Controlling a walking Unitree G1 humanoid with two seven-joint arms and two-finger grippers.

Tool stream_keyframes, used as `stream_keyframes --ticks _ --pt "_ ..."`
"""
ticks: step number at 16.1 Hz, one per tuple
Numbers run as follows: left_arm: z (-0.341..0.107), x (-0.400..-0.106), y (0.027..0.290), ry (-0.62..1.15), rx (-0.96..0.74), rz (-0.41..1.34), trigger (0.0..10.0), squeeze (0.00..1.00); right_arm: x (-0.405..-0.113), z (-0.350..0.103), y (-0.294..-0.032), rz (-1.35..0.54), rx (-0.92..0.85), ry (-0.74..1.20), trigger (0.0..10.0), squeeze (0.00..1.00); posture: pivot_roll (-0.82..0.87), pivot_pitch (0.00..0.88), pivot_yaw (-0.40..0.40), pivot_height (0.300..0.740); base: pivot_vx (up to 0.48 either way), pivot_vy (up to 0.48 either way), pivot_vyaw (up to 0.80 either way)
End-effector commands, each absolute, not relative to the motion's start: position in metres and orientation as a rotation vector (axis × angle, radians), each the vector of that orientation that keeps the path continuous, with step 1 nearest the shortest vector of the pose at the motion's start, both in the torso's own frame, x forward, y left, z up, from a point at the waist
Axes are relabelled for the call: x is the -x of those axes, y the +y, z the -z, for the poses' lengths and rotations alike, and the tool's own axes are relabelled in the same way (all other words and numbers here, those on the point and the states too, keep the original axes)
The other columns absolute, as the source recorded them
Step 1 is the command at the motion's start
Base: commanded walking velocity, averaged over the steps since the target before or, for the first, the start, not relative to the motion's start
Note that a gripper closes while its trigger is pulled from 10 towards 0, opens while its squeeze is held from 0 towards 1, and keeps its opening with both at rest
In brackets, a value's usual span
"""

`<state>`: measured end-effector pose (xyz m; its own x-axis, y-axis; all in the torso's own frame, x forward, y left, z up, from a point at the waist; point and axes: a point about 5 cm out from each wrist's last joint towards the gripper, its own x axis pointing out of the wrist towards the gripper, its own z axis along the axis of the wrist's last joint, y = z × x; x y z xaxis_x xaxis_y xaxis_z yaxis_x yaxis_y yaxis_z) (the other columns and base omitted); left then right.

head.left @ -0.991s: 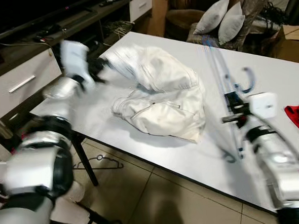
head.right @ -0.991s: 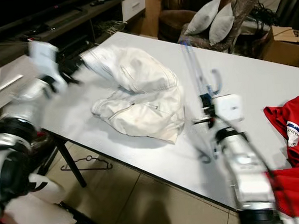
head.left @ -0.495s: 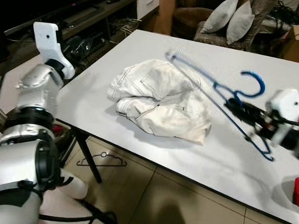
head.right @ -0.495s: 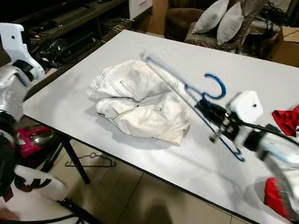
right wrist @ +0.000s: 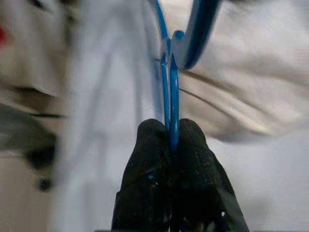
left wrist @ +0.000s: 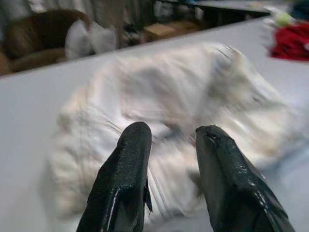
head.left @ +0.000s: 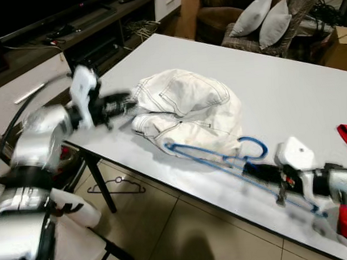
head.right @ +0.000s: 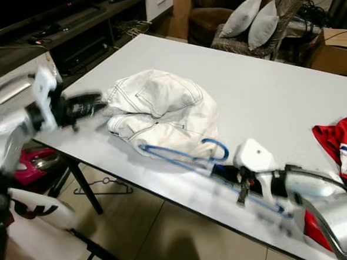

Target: Hang hanger

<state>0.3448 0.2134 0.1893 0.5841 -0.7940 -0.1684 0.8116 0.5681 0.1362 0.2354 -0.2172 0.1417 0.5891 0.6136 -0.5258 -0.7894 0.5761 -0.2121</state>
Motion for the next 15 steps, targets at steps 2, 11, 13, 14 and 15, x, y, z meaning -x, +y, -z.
stream_keyframes --ticks 2,11,13,14,15 --pt "-0.197 -0.335 0.208 0.079 -0.213 0.99 10.0 0.0 -0.247 -0.14 -0.237 -0.706 0.563 0.462 10.0 0.0 -0.03 0.0 -0.009 0.74 0.0 0.0 0.0" --pt "-0.197 -0.307 0.186 0.092 -0.128 1.041 10.0 0.0 -0.253 -0.169 -0.237 -0.663 0.492 0.26 10.0 0.0 -0.05 0.0 0.003 0.74 0.0 0.0 0.0" --pt "-0.196 -0.3 0.181 0.088 -0.071 1.038 10.0 0.0 -0.231 -0.175 -0.224 -0.813 0.367 0.228 10.0 0.0 -0.05 0.0 0.009 0.74 0.0 0.0 0.0" --pt "-0.193 -0.3 0.178 0.085 -0.06 1.011 10.0 0.0 -0.227 -0.178 -0.222 -0.816 0.328 0.203 10.0 0.0 -0.05 0.0 0.011 0.74 0.0 0.0 0.0" --pt "-0.191 -0.299 0.176 0.086 -0.056 0.997 10.0 0.0 -0.226 -0.179 -0.221 -0.807 0.304 0.19 10.0 0.0 -0.05 0.0 0.013 0.74 0.0 0.0 0.0"
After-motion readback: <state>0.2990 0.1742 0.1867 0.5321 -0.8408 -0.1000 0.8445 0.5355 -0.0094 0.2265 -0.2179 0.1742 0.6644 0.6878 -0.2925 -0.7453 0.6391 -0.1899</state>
